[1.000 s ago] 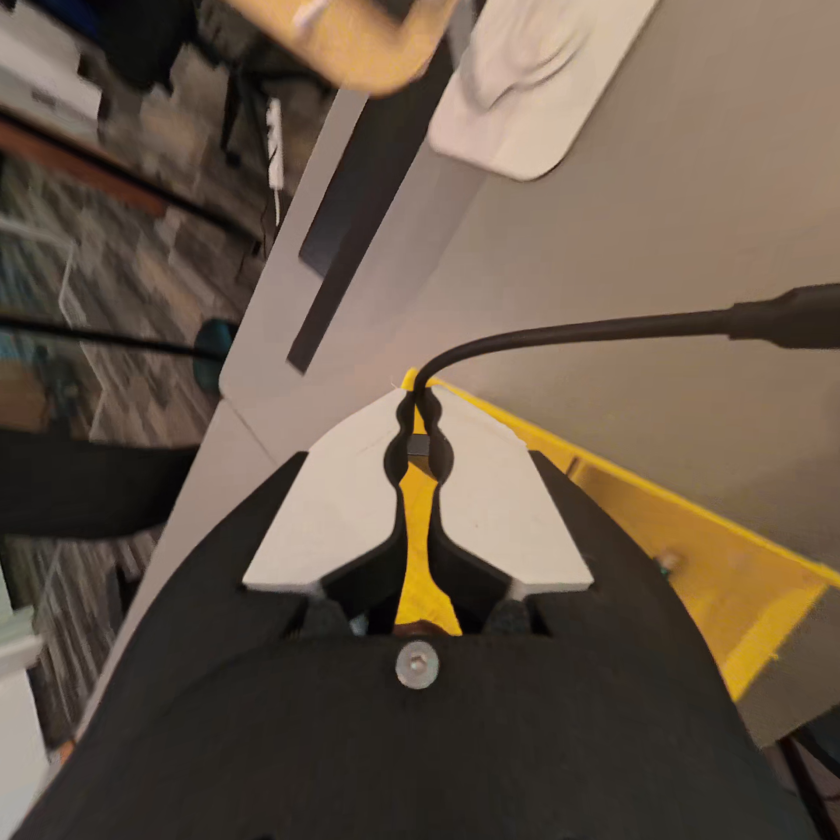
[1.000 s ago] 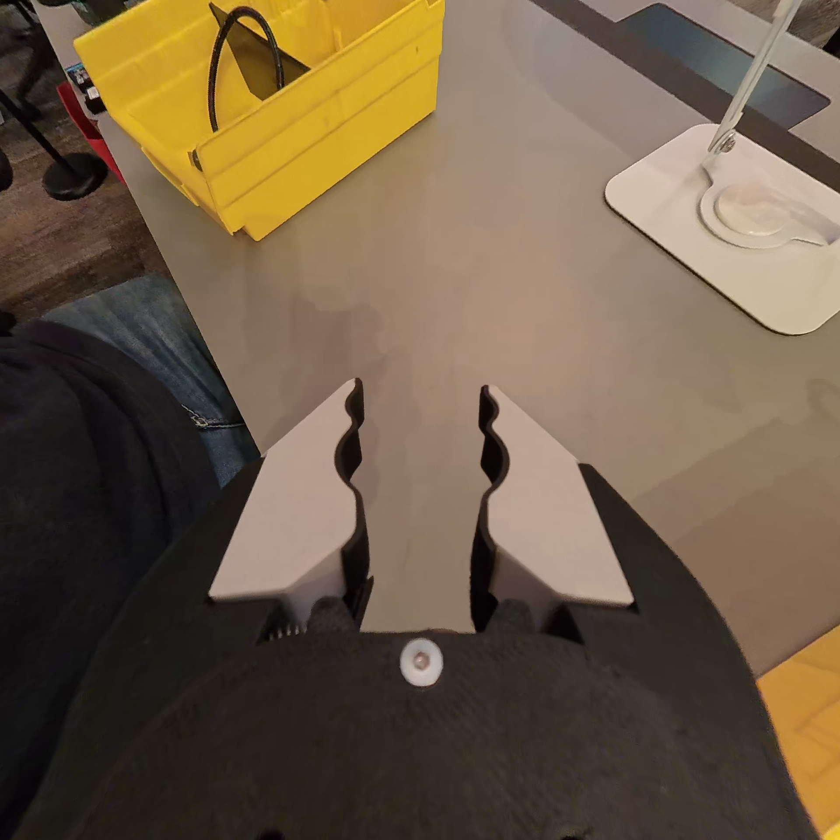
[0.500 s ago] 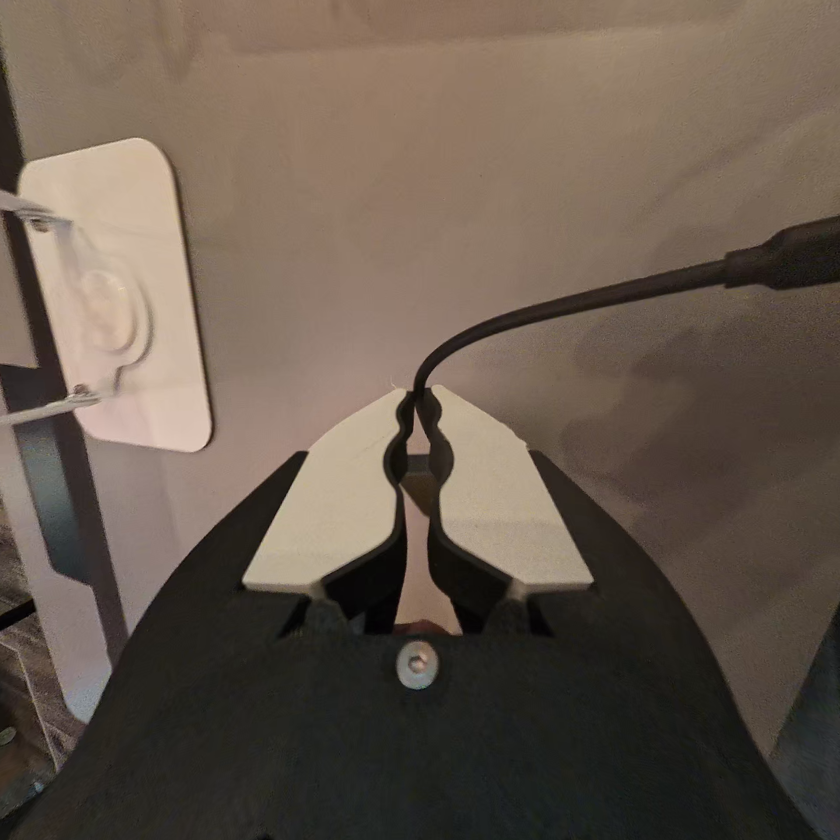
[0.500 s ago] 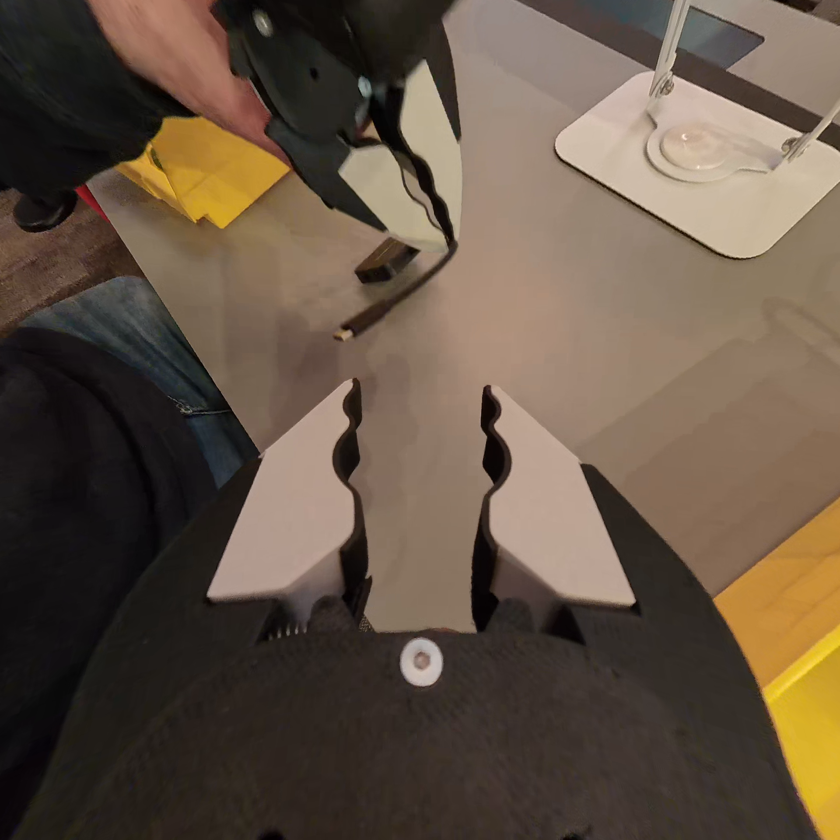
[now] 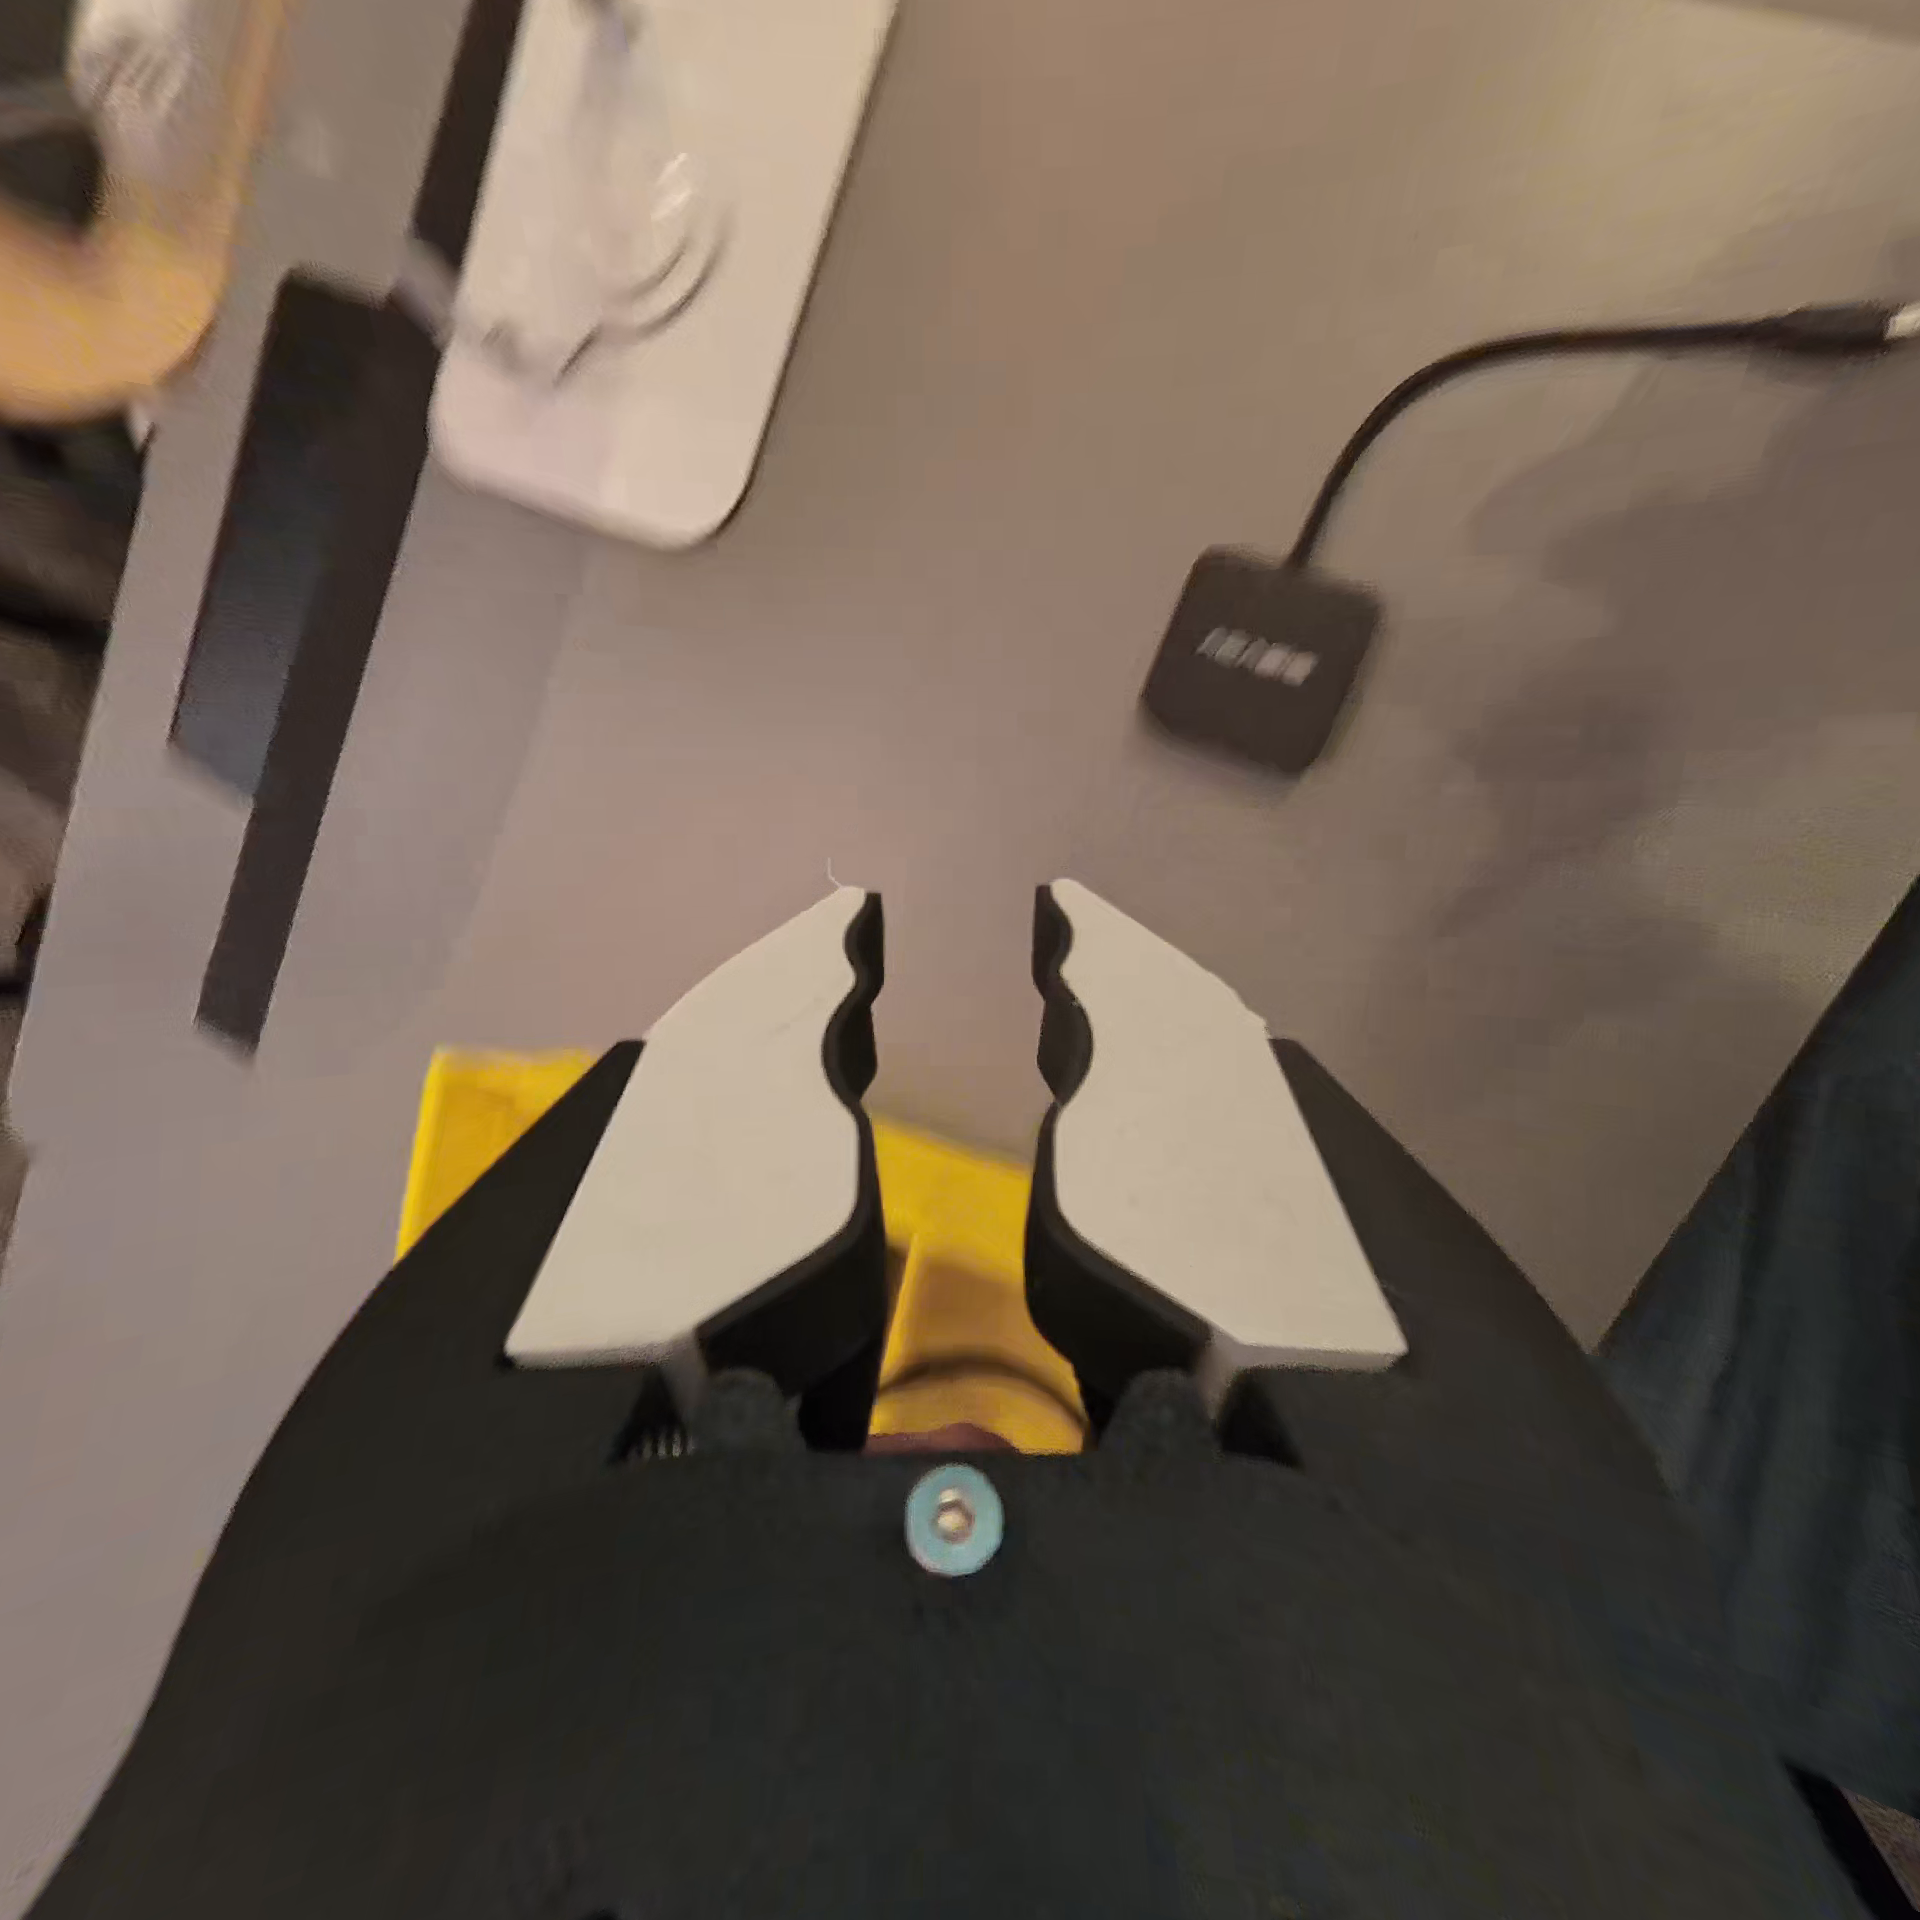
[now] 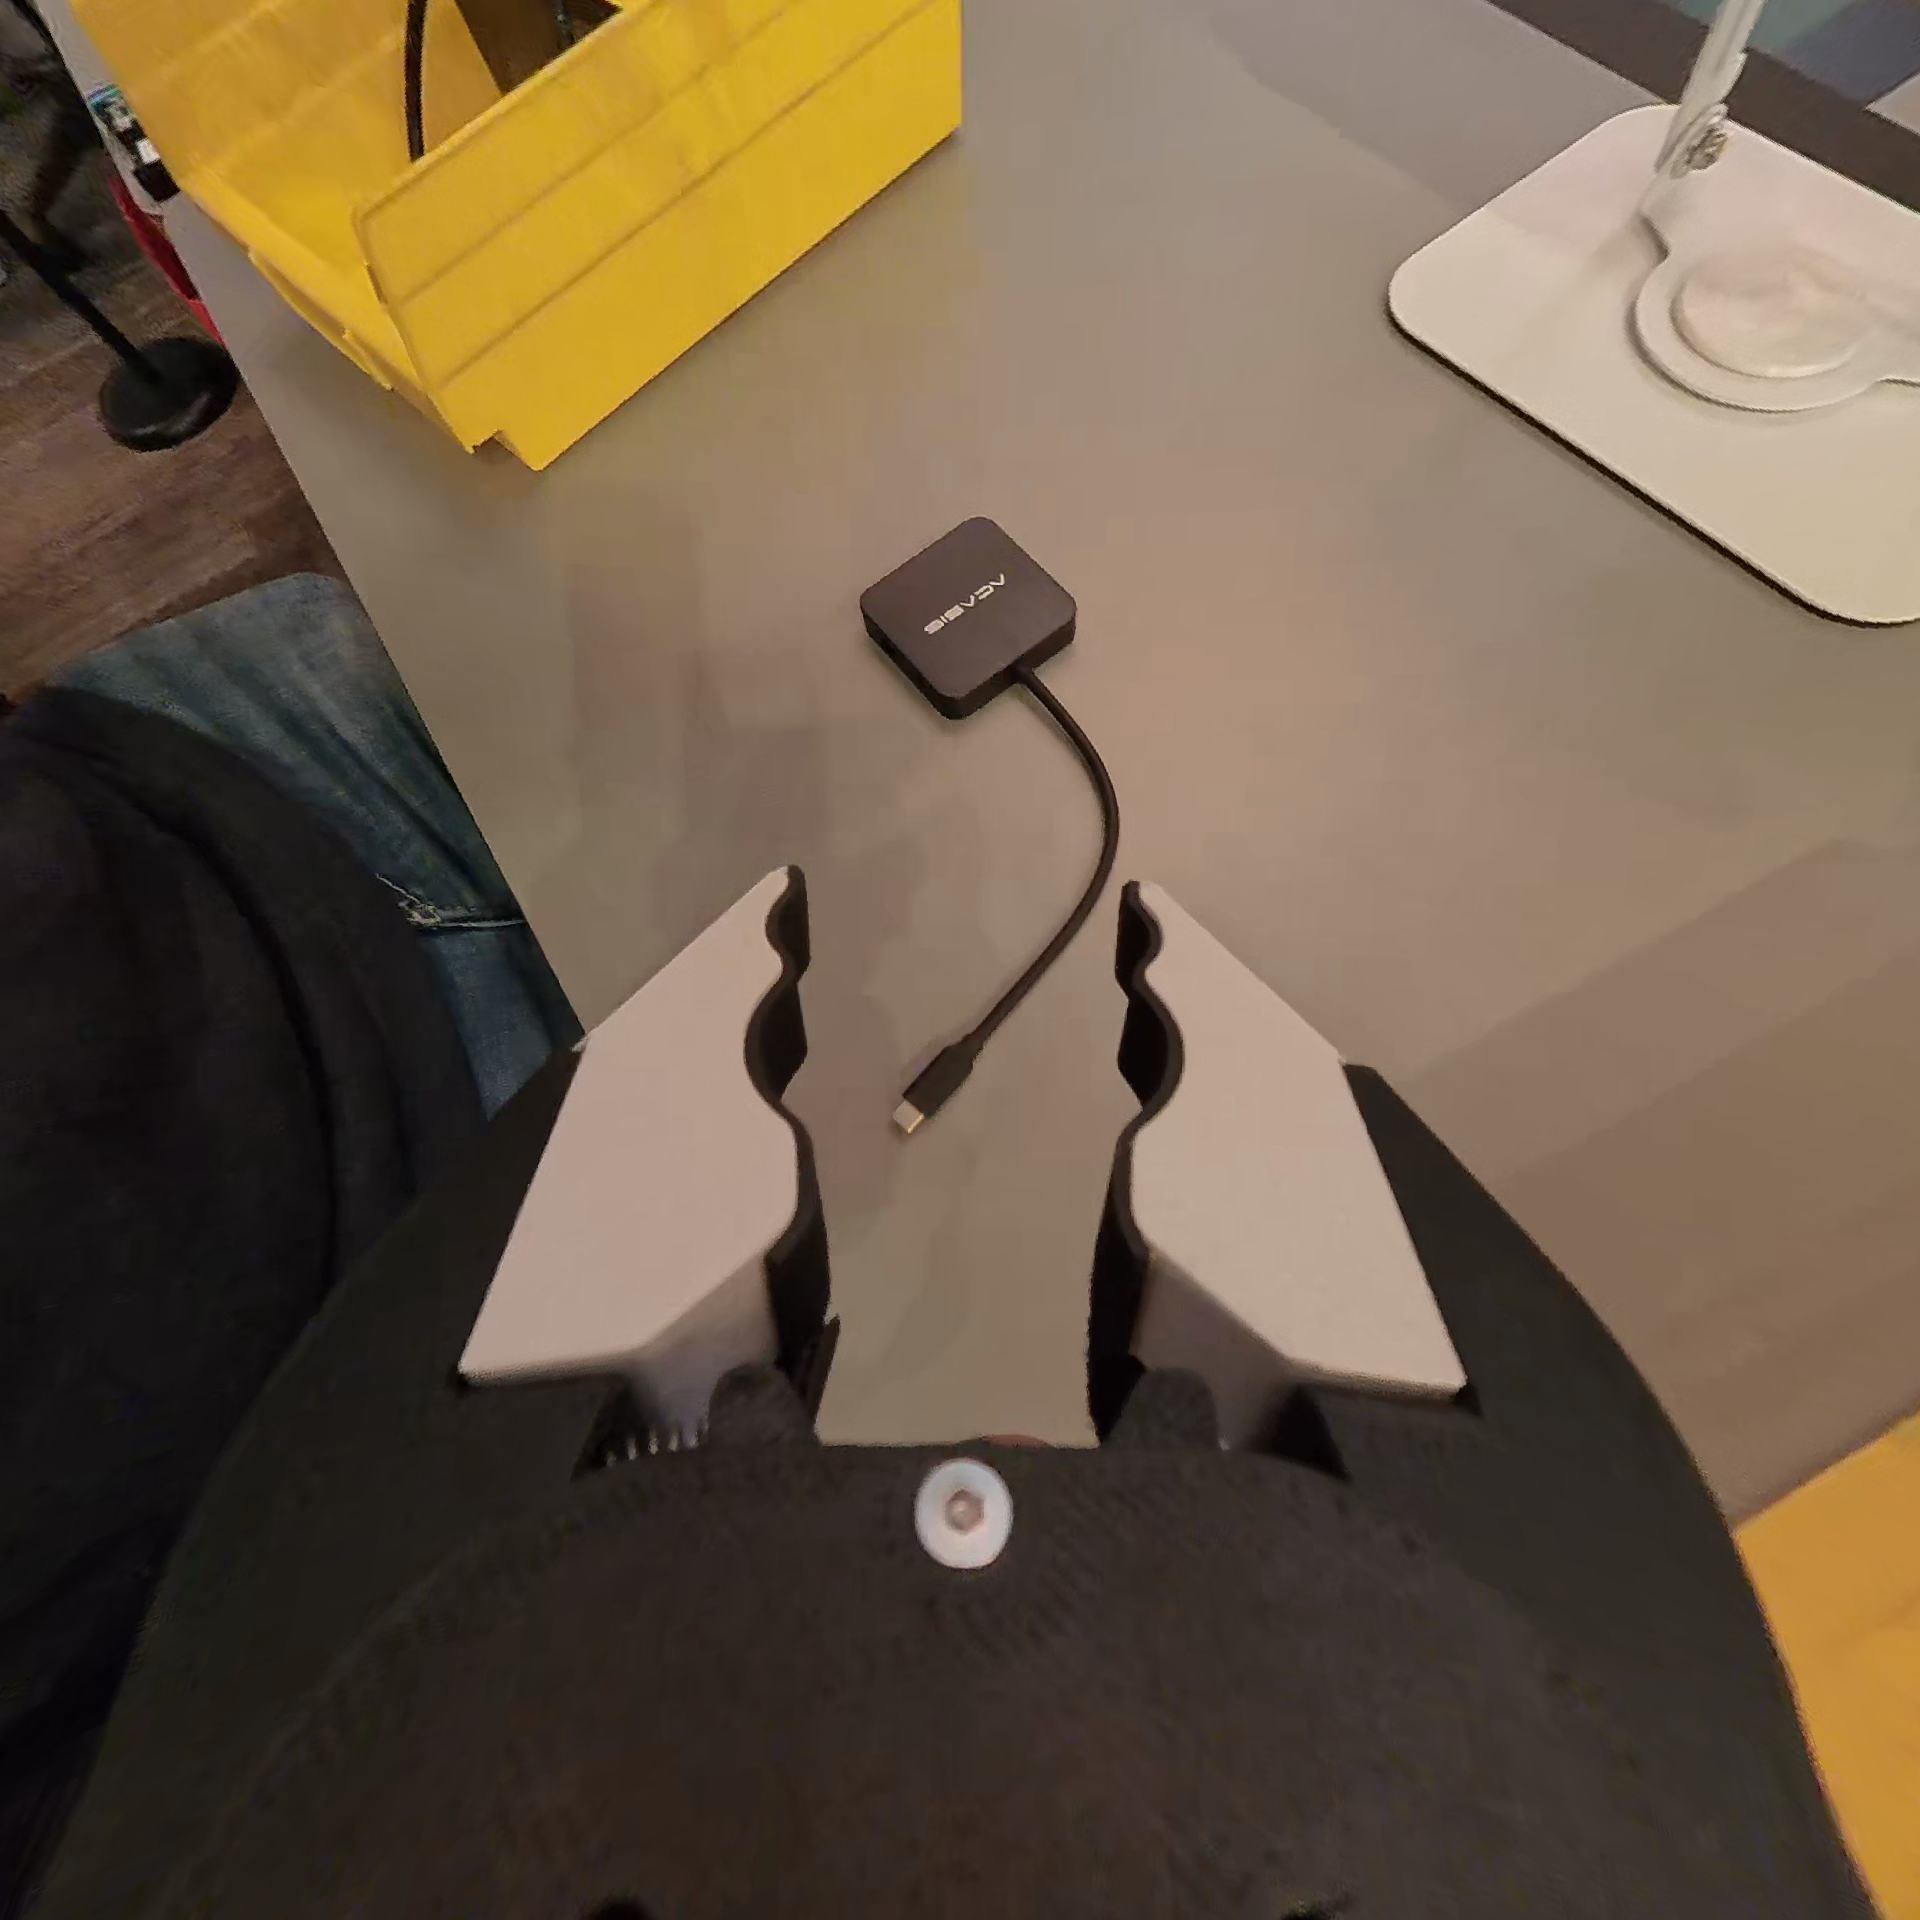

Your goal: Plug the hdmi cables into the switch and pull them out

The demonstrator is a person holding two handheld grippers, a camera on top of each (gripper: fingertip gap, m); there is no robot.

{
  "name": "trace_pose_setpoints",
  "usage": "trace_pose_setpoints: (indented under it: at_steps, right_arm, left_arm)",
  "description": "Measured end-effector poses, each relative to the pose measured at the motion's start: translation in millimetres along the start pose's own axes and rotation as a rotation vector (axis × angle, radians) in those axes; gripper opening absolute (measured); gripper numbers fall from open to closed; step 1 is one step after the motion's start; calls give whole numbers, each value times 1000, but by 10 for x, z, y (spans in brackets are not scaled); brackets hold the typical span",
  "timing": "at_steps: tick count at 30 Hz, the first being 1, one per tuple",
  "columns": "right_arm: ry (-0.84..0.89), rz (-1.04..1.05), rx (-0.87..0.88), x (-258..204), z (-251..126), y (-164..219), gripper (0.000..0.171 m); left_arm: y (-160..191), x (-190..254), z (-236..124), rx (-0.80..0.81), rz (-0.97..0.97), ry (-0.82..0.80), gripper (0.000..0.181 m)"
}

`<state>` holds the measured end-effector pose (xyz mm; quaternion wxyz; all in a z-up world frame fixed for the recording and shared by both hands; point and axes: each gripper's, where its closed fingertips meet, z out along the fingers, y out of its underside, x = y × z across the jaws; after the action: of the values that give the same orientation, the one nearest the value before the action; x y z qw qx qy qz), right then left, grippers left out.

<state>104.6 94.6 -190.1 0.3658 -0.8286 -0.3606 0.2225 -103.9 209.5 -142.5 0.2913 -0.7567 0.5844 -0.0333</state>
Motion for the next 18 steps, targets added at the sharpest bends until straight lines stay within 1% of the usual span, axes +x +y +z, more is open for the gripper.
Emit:
trace_pose_setpoints:
  at_steps: [1, 2, 3, 5, 7, 9, 10, 11, 12, 13, 17, 18]
  right_arm:
    - [-11, -3, 0, -18, 33, -10, 58]
    - [-21, -7, 0, -38, 66, -21, 58]
    - [-31, -12, -1, -62, 99, -33, 58]
    - [-48, -24, -7, -113, 158, -55, 58]
    - [-60, -38, -17, -168, 202, -65, 59]
    - [-66, -51, -32, -214, 228, -59, 59]
    - [-66, -57, -40, -229, 234, -53, 59]
    - [-64, -61, -45, -240, 235, -48, 59]
    - [-63, -63, -49, -249, 231, -46, 59]
    - [-60, -64, -53, -252, 224, -45, 59]
    - [-55, -65, -54, -249, 203, -60, 59]
    - [-58, -67, -53, -253, 206, -70, 59]
  left_arm:
    - [266, -143, -144, -35, -45, -30, 28]
    - [570, -263, -252, -91, -86, -49, 33]
    - [885, -370, -329, -154, -116, -72, 39]
    - [1473, -545, -412, -267, -157, -120, 43]
    - [1888, -627, -385, -319, -190, -130, 43]
    - [2197, -645, -298, -365, -230, -119, 41]
    - [2312, -649, -251, -388, -233, -122, 40]
    - [2402, -658, -210, -405, -227, -131, 32]
    - [2455, -647, -180, -410, -226, -126, 18]
    - [2443, -631, -164, -386, -234, -121, 9]
    - [2401, -651, -252, -353, -224, -172, 6]
    - [2351, -659, -296, -323, -229, -179, 6]
